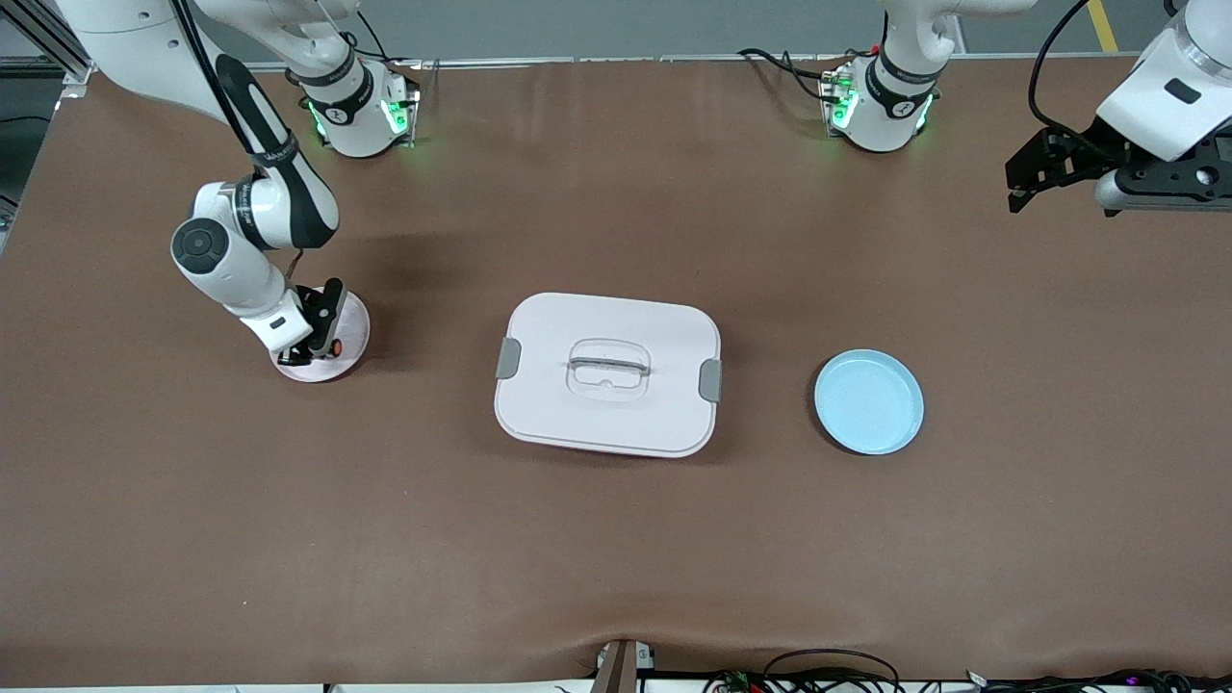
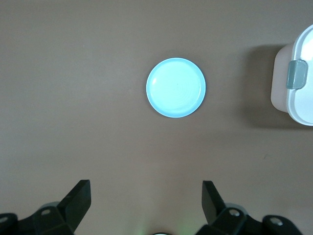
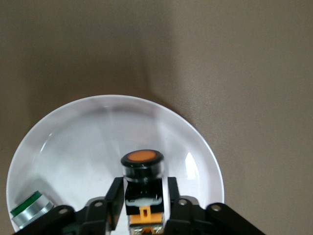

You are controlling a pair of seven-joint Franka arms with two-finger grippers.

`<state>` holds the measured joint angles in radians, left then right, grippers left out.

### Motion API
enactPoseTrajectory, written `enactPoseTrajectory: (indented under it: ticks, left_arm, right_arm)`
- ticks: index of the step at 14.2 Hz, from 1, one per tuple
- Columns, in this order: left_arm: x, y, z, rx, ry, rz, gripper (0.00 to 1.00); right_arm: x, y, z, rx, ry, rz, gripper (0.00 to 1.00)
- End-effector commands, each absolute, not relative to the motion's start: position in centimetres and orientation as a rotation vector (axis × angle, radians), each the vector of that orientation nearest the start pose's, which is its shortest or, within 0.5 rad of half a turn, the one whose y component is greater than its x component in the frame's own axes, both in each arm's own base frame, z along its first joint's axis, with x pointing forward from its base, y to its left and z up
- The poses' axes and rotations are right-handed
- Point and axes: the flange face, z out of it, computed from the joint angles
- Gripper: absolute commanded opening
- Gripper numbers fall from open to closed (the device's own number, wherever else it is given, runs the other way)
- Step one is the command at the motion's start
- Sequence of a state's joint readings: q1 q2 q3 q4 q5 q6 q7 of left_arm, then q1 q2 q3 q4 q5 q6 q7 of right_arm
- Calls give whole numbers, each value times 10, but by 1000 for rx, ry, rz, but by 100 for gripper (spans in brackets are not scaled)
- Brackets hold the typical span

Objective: Transfer orange switch to right arm and place
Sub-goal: 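Lower the switch onto the pink plate and open the right gripper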

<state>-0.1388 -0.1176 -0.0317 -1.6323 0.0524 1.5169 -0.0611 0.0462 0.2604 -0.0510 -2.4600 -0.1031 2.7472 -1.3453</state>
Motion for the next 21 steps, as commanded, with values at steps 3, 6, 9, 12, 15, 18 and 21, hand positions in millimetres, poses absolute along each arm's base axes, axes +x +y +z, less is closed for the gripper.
enactPoseTrajectory:
  ticks: [3,6,9,12,15,18,21]
  left_arm:
    - [499,-80,655,-3104,152,-32,100]
    - [500,-80,655,-3104,150,-37,100]
    - [498,-79,661,-3105,147,-63,100]
    - [498,-81,661,-3106,155,-58,100]
    - [499,-83,658,-3106,160,-54,100]
    - [501,-85,657,-3104,165,-56,100]
    - [500,-85,658,-3106,165,-58,100]
  right_arm:
    - [488,-2,207,-2449,-2103,-22,100]
    - [491,-4,221,-2734,-1731,-70,100]
    - [492,-6,228,-2964,-1288,-111,100]
    - [493,-11,232,-3138,-716,-147,100]
    - [493,-27,233,-3200,-178,-172,100]
    - [497,-31,245,-3201,-66,-207,100]
    - [504,-33,253,-3206,-68,-187,100]
